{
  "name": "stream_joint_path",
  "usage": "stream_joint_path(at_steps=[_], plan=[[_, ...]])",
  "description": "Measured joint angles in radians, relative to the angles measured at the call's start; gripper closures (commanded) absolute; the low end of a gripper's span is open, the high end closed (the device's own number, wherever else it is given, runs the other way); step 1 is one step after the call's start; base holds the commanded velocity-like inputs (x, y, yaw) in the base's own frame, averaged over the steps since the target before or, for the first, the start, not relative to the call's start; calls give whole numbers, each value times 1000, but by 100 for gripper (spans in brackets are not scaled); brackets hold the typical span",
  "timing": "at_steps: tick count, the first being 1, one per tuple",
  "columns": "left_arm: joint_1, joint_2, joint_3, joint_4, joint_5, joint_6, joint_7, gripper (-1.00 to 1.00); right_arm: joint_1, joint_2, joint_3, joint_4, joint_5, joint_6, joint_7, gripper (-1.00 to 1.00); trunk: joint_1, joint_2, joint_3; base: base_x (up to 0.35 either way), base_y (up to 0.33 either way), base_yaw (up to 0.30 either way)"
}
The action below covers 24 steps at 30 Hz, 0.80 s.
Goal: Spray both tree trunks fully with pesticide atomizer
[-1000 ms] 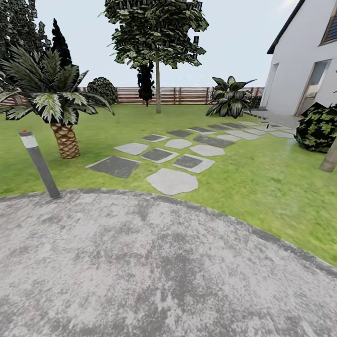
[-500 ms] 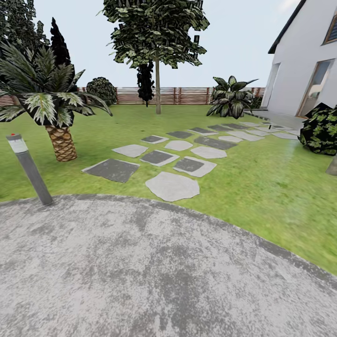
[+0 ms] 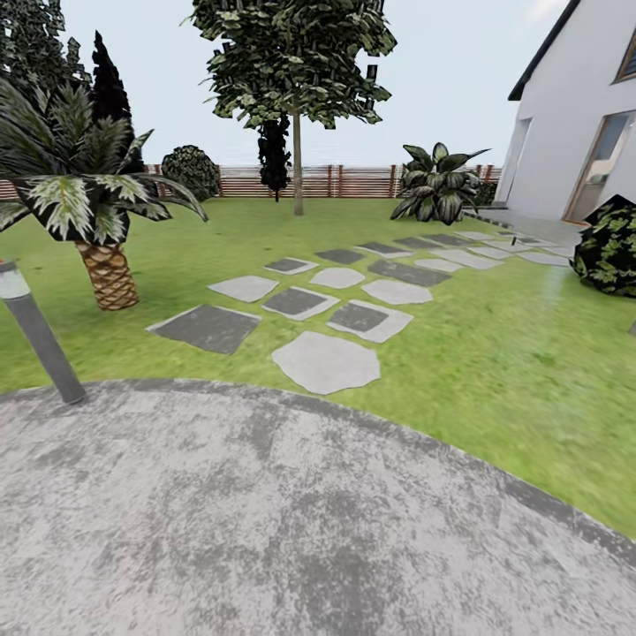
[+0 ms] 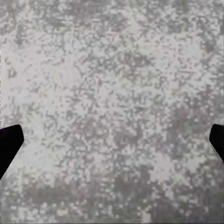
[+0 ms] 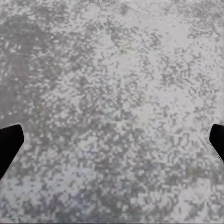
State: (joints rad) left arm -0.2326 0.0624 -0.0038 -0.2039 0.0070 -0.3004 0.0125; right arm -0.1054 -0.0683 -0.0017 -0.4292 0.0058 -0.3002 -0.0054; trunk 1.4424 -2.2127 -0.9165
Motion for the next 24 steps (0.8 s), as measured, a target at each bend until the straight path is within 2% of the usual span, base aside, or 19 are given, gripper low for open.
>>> stream_joint_path(at_steps=[13,24], plan=[[0,3,-5,-8,-7,-36,-1,-100,0,2,3,1,2,0,1,-100,0,0,0,322,0,0],[-1,1,-9,-14,-12,-30,0,-100,0,7,4,-6,-1,-1,5,-100,0,0,0,340,0,0]])
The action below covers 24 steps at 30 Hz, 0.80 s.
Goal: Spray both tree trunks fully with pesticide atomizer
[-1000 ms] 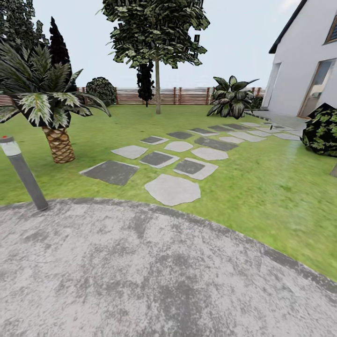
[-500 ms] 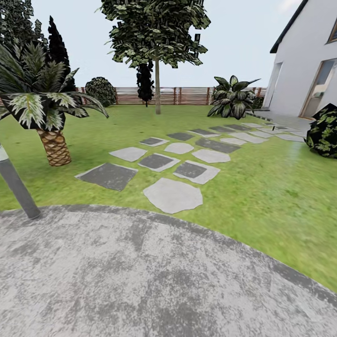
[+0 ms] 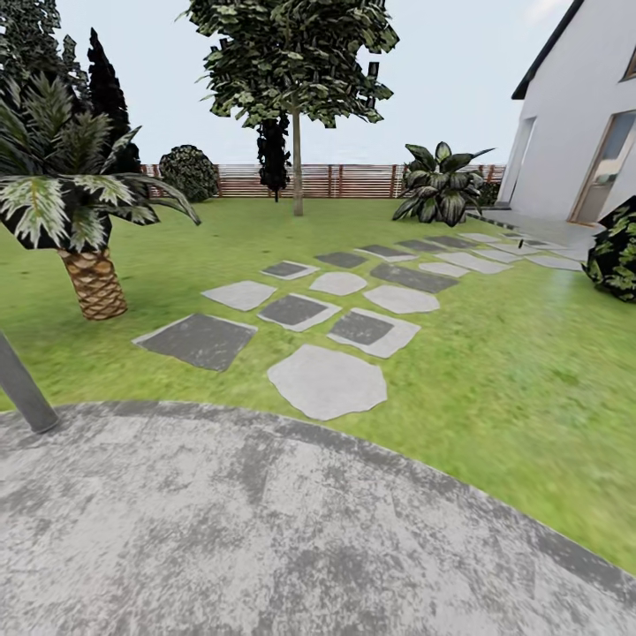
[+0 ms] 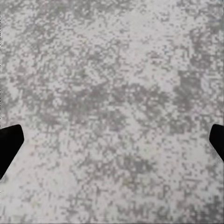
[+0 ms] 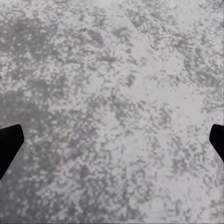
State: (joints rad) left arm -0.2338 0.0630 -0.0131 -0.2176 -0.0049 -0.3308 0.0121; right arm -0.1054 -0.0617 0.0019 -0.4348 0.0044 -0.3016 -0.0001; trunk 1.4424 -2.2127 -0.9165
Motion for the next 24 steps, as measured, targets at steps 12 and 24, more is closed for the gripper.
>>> stream_joint_path(at_steps=[12,24], plan=[[-5,19,4,-2,8,2,20,-100,0,8,0,2,2,1,2,-100,0,0,0,340,0,0],[-3,19,10,-81,16,-7,12,-100,0,6,-1,-34,3,1,1,-100,0,0,0,340,0,0]])
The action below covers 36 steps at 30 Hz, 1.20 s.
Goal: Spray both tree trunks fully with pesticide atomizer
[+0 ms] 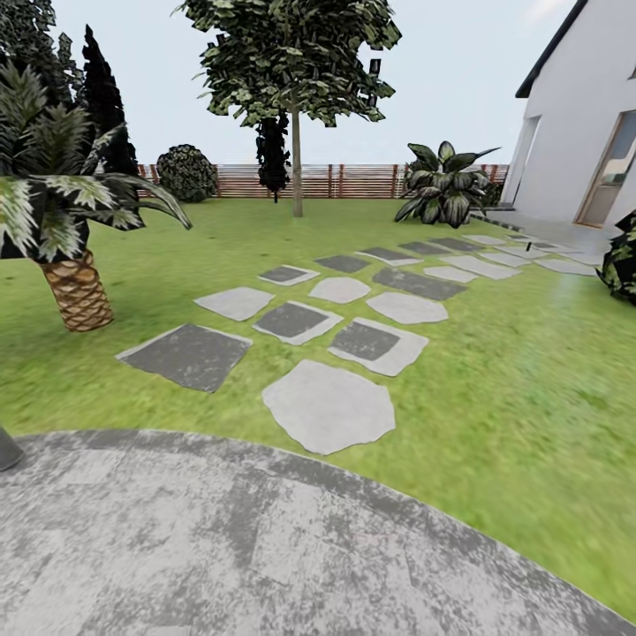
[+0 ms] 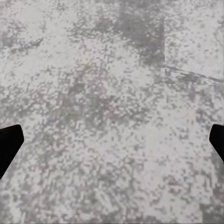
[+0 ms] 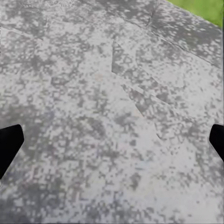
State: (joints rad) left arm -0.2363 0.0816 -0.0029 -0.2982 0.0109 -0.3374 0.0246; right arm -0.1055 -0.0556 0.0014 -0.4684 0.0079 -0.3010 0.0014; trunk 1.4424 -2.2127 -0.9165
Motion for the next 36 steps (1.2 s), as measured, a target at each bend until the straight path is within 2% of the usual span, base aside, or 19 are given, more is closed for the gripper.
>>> stream_joint_path(at_steps=[4,13,24,36], plan=[[4,0,-2,8,0,-2,0,-100,0,-5,0,-30,2,0,1,-100,0,0,0,340,0,0],[4,-7,-4,27,-1,-2,-1,-100,0,-9,2,-34,3,2,-3,-100,0,0,0,340,0,-2],[3,-10,-6,49,-3,-3,-2,-100,0,-2,3,14,2,1,0,-100,0,0,0,340,0,-245],[4,-10,-5,50,-1,-3,-2,-100,0,-2,1,21,1,0,-5,-100,0,0,0,340,0,-23]])
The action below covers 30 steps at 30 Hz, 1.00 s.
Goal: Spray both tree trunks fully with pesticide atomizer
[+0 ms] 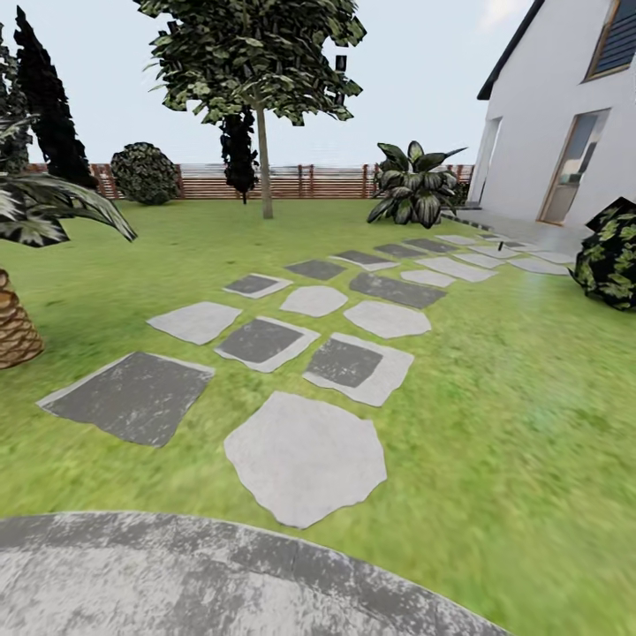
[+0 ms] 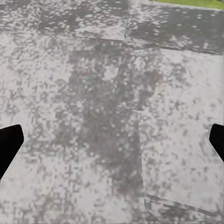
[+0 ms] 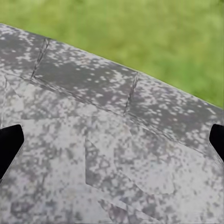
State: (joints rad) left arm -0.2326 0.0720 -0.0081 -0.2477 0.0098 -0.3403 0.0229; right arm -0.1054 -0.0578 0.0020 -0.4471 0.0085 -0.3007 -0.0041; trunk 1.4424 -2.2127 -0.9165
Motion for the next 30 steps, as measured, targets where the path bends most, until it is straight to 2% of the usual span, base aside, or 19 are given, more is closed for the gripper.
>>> stream_joint_path(at_steps=[8,30], plan=[[0,0,0,0,0,0,0,-100,0,1,1,0,1,0,1,-100,0,0,0,340,0,-108],[0,0,0,0,0,0,0,-100,0,-2,2,1,3,1,3,-100,0,0,0,340,0,-4]])
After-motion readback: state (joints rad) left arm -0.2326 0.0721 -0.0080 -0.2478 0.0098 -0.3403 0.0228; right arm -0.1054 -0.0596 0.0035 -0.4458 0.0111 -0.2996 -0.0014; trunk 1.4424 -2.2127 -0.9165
